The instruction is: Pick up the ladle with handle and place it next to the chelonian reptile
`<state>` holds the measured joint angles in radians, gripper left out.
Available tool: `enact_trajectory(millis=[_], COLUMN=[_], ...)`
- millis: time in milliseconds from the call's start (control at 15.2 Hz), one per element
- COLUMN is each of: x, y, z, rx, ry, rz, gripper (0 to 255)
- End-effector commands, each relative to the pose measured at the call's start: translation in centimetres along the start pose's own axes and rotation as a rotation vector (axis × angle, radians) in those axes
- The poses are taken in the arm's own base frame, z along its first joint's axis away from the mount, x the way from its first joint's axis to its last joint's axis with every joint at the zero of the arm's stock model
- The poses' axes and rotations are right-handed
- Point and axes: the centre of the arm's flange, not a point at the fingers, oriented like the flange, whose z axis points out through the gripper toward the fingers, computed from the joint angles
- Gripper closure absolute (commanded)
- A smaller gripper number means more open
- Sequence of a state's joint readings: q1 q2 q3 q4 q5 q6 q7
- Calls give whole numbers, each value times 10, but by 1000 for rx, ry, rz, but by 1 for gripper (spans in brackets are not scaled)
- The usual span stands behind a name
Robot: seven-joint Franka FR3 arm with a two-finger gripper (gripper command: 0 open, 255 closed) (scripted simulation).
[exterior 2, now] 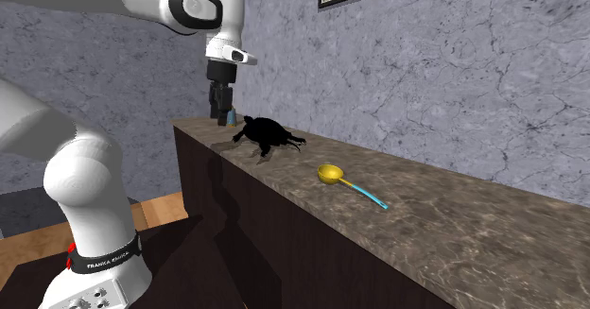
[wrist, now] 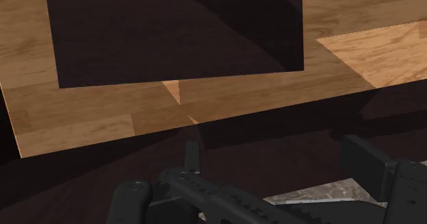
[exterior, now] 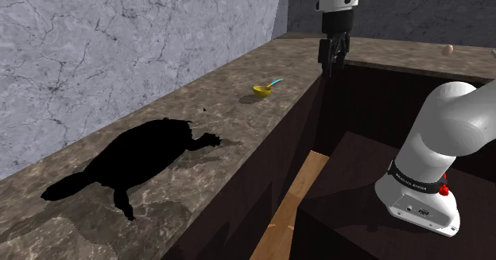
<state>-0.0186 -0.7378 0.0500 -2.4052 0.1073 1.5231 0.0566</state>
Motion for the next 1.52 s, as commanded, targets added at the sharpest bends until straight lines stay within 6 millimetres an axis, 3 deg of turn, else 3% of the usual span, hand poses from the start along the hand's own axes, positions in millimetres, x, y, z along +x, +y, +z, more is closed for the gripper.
enact_trajectory(millis=[0, 726, 1452], x=[0, 133, 258], y=[0, 77, 159], z=[0, 31, 75], rx=[0, 166, 332], ry=[0, -6, -12], rz=[0, 91, 182], gripper=[0, 0, 0])
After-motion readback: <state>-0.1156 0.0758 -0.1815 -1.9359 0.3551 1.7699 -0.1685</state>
